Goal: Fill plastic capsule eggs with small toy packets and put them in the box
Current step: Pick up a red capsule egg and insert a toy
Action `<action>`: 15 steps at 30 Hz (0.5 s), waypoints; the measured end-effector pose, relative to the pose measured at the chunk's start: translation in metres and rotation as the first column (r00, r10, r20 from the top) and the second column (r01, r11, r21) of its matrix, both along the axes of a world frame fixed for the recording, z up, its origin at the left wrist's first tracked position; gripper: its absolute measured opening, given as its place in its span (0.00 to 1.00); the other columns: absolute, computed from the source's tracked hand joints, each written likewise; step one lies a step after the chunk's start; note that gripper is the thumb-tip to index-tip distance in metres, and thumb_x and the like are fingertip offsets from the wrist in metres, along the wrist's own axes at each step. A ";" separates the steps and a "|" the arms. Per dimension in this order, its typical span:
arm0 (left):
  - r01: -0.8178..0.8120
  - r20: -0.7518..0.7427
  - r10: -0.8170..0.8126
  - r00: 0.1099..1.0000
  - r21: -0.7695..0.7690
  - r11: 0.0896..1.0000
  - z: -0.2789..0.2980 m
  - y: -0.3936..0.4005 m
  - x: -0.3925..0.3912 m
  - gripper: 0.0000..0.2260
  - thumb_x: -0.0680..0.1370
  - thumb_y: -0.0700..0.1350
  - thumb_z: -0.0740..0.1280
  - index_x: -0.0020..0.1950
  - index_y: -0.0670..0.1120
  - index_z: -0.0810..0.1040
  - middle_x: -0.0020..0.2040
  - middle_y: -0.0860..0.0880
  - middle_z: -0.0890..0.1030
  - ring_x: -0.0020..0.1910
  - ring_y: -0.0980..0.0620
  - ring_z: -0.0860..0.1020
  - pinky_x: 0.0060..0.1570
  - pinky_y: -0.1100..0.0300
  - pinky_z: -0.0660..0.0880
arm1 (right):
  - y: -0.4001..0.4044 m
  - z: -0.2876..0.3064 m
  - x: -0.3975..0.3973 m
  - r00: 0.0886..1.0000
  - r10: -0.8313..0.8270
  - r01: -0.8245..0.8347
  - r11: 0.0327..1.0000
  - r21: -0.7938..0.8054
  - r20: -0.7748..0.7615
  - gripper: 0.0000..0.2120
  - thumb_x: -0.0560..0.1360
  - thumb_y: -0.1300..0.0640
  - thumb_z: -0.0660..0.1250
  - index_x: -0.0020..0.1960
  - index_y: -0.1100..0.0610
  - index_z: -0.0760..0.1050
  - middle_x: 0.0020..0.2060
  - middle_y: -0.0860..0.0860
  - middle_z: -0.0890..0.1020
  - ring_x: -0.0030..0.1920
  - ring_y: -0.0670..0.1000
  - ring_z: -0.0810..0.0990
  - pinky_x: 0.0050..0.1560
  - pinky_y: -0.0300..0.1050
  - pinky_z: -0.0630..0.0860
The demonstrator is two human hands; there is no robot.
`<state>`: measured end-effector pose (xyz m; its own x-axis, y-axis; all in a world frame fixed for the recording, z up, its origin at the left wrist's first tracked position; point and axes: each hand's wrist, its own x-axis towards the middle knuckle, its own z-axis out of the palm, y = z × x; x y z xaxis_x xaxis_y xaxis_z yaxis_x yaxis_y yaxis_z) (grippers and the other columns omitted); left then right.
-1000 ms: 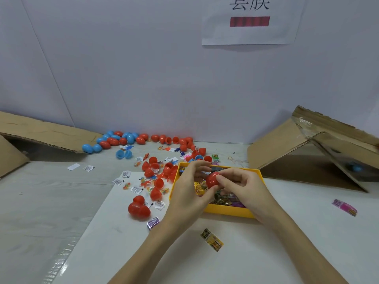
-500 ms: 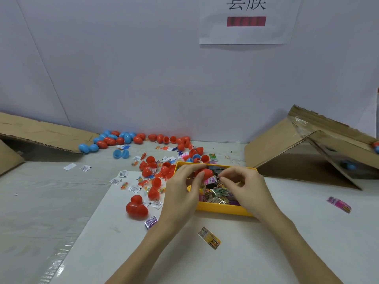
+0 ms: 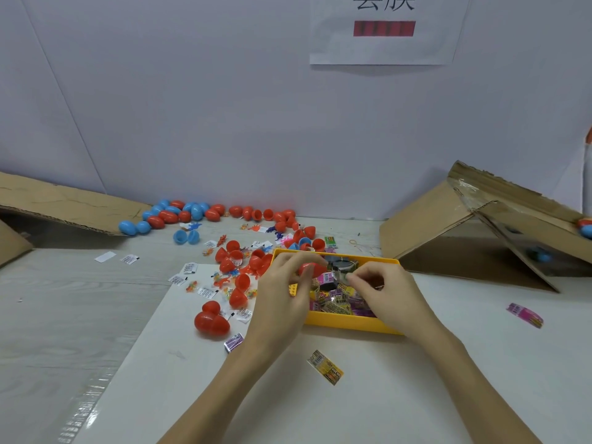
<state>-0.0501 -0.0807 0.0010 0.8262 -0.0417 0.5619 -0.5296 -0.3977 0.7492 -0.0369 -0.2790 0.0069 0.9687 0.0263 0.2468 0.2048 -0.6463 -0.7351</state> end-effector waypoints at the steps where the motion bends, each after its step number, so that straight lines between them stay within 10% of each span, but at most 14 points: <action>1: -0.015 0.014 0.014 1.000 0.031 0.999 0.000 0.000 0.000 0.11 0.83 0.38 0.66 0.56 0.51 0.84 0.56 0.55 0.79 0.57 0.58 0.79 0.54 0.63 0.78 | 0.000 0.002 -0.001 1.000 0.016 -0.016 0.999 0.050 0.000 0.11 0.82 0.52 0.69 0.42 0.52 0.84 0.33 0.45 0.82 0.36 0.43 0.78 0.37 0.33 0.72; 9: 0.050 -0.162 -0.058 0.985 -0.053 0.997 0.001 -0.006 -0.004 0.11 0.77 0.51 0.74 0.58 0.51 0.84 0.56 0.57 0.78 0.57 0.58 0.79 0.55 0.60 0.80 | 0.010 0.017 -0.013 0.955 0.216 -0.126 0.915 0.383 -0.204 0.12 0.83 0.53 0.65 0.50 0.51 0.87 0.41 0.47 0.88 0.43 0.45 0.86 0.44 0.37 0.81; 15: 0.042 -0.233 -0.081 0.969 -0.166 0.985 0.003 -0.003 -0.002 0.02 0.78 0.46 0.74 0.48 0.50 0.87 0.49 0.55 0.82 0.50 0.54 0.82 0.52 0.52 0.81 | 0.010 0.015 -0.013 0.962 0.193 -0.118 0.932 0.342 -0.195 0.13 0.84 0.52 0.64 0.48 0.53 0.86 0.39 0.48 0.87 0.37 0.41 0.84 0.39 0.35 0.78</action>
<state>-0.0517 -0.0836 0.0038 0.9354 -0.0232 0.3529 -0.3481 -0.2358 0.9073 -0.0500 -0.2690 0.0216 0.9895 0.1362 0.0474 0.0915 -0.3382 -0.9366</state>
